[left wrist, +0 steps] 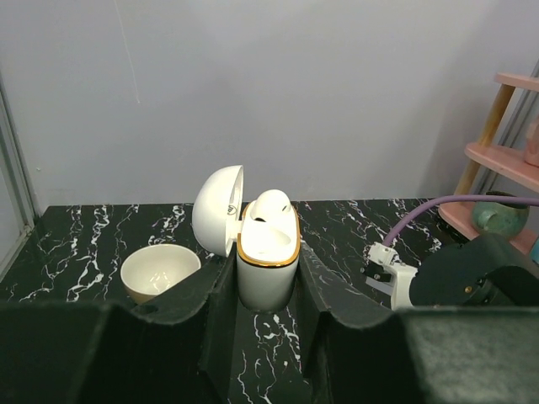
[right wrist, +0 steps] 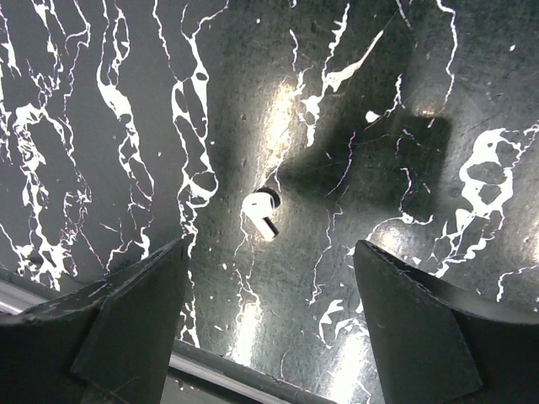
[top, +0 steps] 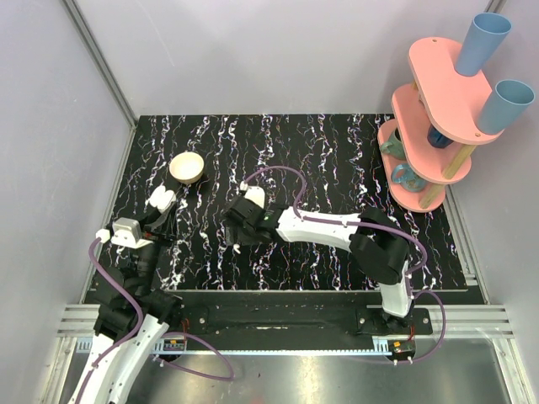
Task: Insert the wireless bluetooth earbuds into the charging case
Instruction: Pick up the left earbud from the center of the board.
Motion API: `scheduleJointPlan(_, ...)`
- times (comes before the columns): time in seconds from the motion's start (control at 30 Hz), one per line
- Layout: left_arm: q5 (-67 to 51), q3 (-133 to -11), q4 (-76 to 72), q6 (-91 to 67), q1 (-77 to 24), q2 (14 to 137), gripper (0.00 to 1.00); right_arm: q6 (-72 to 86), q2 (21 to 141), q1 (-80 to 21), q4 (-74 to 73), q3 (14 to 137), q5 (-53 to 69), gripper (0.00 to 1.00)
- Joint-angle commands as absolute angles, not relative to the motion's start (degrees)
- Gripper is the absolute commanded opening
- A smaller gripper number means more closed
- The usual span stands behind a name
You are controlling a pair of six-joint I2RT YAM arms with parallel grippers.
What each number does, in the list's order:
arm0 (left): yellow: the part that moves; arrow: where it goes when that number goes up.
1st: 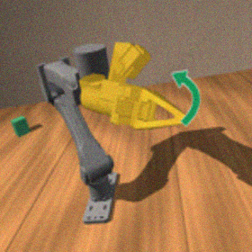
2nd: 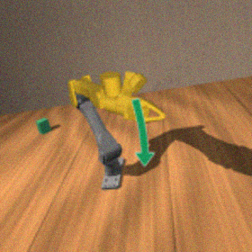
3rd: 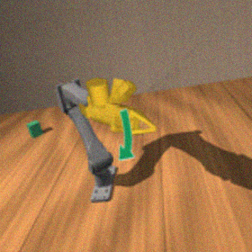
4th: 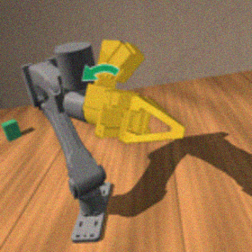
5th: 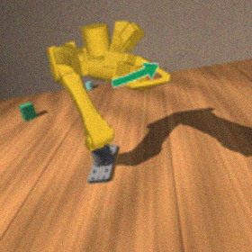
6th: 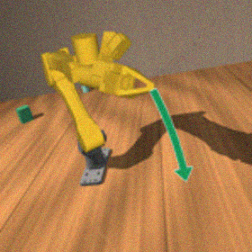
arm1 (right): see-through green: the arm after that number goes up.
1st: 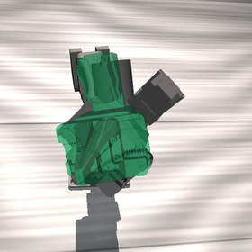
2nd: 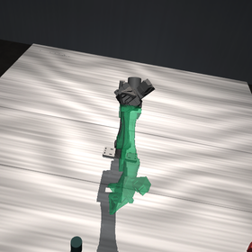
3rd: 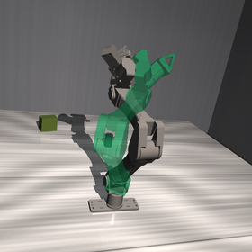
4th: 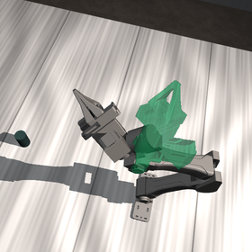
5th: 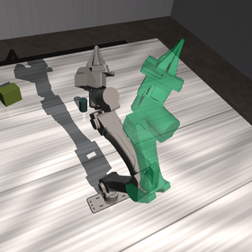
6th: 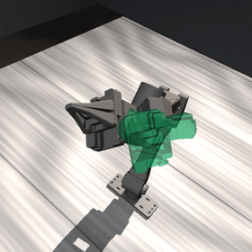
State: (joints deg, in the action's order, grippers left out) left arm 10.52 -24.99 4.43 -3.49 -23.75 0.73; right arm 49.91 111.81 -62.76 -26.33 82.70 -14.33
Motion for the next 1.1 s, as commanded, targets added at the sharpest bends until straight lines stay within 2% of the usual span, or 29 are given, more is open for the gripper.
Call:
scheduleJointPlan(0.0,9.9,-26.1,3.0,-4.1,-22.9,-1.1,0.0,51.2,112.6,-64.5,-27.0,85.8,-17.6,0.85)
scheduleJointPlan(0.07,9.6,-26.2,2.9,-4.2,-22.6,-1.0,0.0,50.6,114.3,-65.2,-27.6,87.1,-19.1,0.81)
scheduleJointPlan(0.23,9.1,-26.1,2.9,-4.6,-21.9,-1.2,0.0,48.8,118.5,-66.8,-31.0,92.0,-23.3,0.8)
scheduleJointPlan(0.4,8.1,-25.9,2.5,-4.8,-21.1,-1.1,0.0,47.1,120.8,-67.9,-33.1,94.2,-26.1,0.75)
scheduleJointPlan(0.73,6.8,-25.8,2.0,-5.4,-20.1,-0.8,0.0,43.2,123.5,-68.4,-33.4,95.9,-26.3,0.63)
scheduleJointPlan(1.07,6.2,-25.8,1.9,-5.5,-19.3,-0.4,0.0,40.3,125.2,-68.5,-32.5,96.3,-24.4,0.58)
